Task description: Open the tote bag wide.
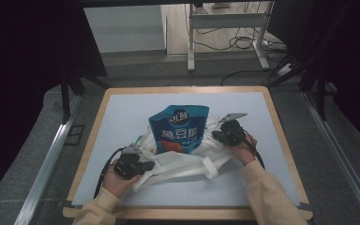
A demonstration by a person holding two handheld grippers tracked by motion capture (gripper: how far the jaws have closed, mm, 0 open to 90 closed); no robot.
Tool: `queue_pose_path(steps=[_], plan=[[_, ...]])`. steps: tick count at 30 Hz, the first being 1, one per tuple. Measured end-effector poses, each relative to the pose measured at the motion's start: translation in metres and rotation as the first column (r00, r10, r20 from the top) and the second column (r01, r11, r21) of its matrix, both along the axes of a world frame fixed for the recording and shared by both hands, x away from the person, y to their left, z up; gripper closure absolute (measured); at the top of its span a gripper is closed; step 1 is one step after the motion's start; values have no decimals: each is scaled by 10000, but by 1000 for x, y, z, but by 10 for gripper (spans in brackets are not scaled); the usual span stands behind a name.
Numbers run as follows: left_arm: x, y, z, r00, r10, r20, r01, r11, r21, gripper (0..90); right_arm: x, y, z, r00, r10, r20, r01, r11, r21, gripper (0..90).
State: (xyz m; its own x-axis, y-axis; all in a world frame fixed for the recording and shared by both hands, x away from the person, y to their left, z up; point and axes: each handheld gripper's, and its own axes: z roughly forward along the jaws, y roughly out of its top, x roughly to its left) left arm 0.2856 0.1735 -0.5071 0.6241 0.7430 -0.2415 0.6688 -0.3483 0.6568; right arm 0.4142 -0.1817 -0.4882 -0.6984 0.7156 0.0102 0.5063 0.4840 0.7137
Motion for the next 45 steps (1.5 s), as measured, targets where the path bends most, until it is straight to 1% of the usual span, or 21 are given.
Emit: queue_pose_path(steps=[5, 12, 16, 17, 18, 19, 21, 23, 24, 26, 28, 29, 30, 32, 34, 35, 37, 38, 42, 44, 45], plan=[[1, 0, 0, 10000, -35, 39, 35, 10000, 30, 900, -3, -1, 4, 9999, 24, 122, -25, 10000, 48, 889], [-2, 1, 4, 9992, 112, 379, -105, 9998, -183, 898, -12, -10, 17, 9985, -25, 543, -20, 9965, 830, 889], [-10, 8, 22, 9926, 298, 1176, -223, 9977, -646, 889, -28, -20, 36, 9923, 13, 1242, -203, 9882, 1521, 889], [-10, 8, 22, 9926, 298, 1176, -223, 9977, -646, 888, -32, -24, 39, 9904, 47, 1381, -276, 9860, 1644, 889], [-12, 11, 27, 9903, 366, 1341, -264, 9967, -769, 888, -32, -24, 39, 9904, 47, 1381, -276, 9860, 1644, 889], [-16, 16, 35, 9848, 523, 1655, -360, 9944, -997, 885, -41, -30, 46, 9878, 78, 1557, -362, 9829, 1808, 889], [-19, 23, 41, 9788, 683, 1932, -454, 9916, -1210, 879, -49, -37, 51, 9854, 97, 1698, -435, 9795, 1966, 889], [-22, 30, 44, 9739, 897, 2083, -618, 9887, -1364, 871, -56, -45, 54, 9846, 71, 1749, -433, 9780, 2041, 888], [-22, 30, 44, 9739, 897, 2083, -618, 9887, -1364, 865, -60, -48, 55, 9843, 69, 1761, -440, 9772, 2076, 888], [-24, 38, 45, 9703, 1111, 2147, -815, 9865, -1422, 846, -66, -56, 55, 9846, 51, 1747, -424, 9767, 2103, 866], [-25, 46, 43, 9648, 1468, 2180, -1163, 9823, -1471, 781, -72, -63, 53, 9843, 30, 1765, -413, 9760, 2136, 794], [-25, 50, 42, 9598, 1741, 2201, -1436, 9785, -1478, 721, -75, -67, 51, 9845, 30, 1751, -413, 9757, 2151, 752], [-24, 59, 38, 9476, 2380, 2133, -2105, 9670, -1439, 666, -78, -71, 50, 9852, 29, 1712, -416, 9740, 2227, 706], [-23, 66, 33, 9410, 2675, 2070, -2416, 9599, -1422, 587, -84, -79, 45, 9866, -74, 1630, -317, 9713, 2356, 618], [-23, 68, 30, 9405, 2725, 2029, -2480, 9589, -1381, 525, -86, -83, 42, 9866, -145, 1624, -254, 9703, 2407, 581], [-22, 70, 27, 9400, 2763, 2000, -2533, 9582, -1331, 525, -89, -87, 40, 9865, -193, 1624, -207, 9703, 2409, 547], [-21, 72, 22, 9406, 2755, 1983, -2563, 9595, -1173, 471, -96, -100, 29, 9868, -504, 1541, 106, 9685, 2487, 495], [-19, 73, 18, 9431, 2689, 1956, -2525, 9619, -1046, 457, -98, -104, 26, 9873, -599, 1474, 216, 9683, 2488, 484], [-17, 73, 11, 9441, 2647, 1963, -2518, 9637, -884, 410, -101, -116, 15, 9881, -851, 1285, 515, 9682, 2449, 457], [-14, 71, 5, 9494, 2569, 1805, -2474, 9661, -737, 392, -103, -123, 5, 9884, -1065, 1082, 779, 9674, 2410, 442], [-14, 71, 5, 9494, 2569, 1805, -2474, 9661, -737, 384, -103, -123, 5, 9884, -1065, 1082, 779, 9674, 2410, 442]])
